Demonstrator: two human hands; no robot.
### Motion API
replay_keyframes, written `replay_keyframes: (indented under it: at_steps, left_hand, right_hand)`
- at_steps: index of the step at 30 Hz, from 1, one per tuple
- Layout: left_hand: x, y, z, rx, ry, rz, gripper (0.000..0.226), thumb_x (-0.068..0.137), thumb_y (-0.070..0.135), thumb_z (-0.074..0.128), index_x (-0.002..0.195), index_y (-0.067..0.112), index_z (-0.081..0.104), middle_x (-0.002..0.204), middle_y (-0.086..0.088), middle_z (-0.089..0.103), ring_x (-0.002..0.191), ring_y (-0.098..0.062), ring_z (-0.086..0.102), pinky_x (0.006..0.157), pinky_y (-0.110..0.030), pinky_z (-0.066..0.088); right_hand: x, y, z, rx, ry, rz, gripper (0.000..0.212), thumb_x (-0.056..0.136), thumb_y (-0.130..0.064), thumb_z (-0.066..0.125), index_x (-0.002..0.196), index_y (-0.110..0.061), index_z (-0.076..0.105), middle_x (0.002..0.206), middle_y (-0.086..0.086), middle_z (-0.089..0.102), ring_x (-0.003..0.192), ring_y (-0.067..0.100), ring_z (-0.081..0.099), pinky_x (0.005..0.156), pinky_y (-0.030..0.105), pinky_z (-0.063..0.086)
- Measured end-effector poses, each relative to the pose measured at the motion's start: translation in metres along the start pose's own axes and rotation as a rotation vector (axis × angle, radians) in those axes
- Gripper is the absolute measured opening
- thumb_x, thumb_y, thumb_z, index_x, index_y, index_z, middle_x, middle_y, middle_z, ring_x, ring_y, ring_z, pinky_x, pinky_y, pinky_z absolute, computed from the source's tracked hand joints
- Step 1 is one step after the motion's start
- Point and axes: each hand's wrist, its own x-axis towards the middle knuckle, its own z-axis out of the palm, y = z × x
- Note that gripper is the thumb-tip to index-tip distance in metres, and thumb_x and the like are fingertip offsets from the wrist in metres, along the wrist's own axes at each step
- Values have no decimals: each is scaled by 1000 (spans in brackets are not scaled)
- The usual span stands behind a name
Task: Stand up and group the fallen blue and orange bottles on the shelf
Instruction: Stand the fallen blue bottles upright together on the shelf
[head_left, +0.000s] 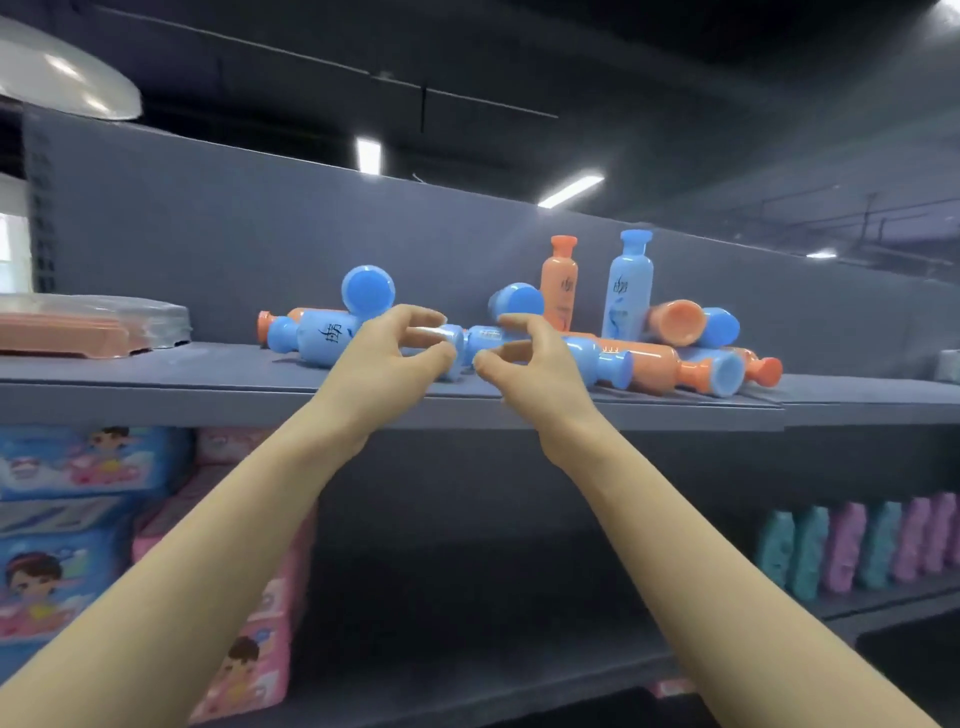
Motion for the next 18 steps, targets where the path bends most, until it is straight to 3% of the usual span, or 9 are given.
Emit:
replay_keyframes:
  at_steps: [9, 15, 18]
  left_hand:
    - [19, 6, 11, 34, 164, -105, 23, 87, 13, 56, 106, 26, 56, 100, 12, 64, 112, -16, 57, 100, -42, 45]
    - [23, 4, 17, 67, 183, -100, 20, 89, 14, 56, 93, 33, 55, 96, 18, 62, 103, -10, 58, 100, -42, 46]
    - [27, 3, 17, 93, 187, -79, 18, 89, 15, 56, 101, 29, 56, 94, 21, 60, 98, -7, 57, 99, -40, 47]
  right_hand:
    - [38, 11, -6, 121, -140, -72, 46, 89, -11, 56, 132, -20, 42, 101, 0, 54, 83, 6, 51, 66, 14, 41]
    - [53, 19, 1, 170, -207, -94, 43, 89, -10, 56, 128, -21, 43, 85, -8, 51, 78, -2, 49, 64, 11, 38]
    - [59, 21, 6, 158, -219, -113, 42, 89, -11, 57, 128, -20, 44, 86, -6, 53, 79, 1, 51, 63, 11, 40]
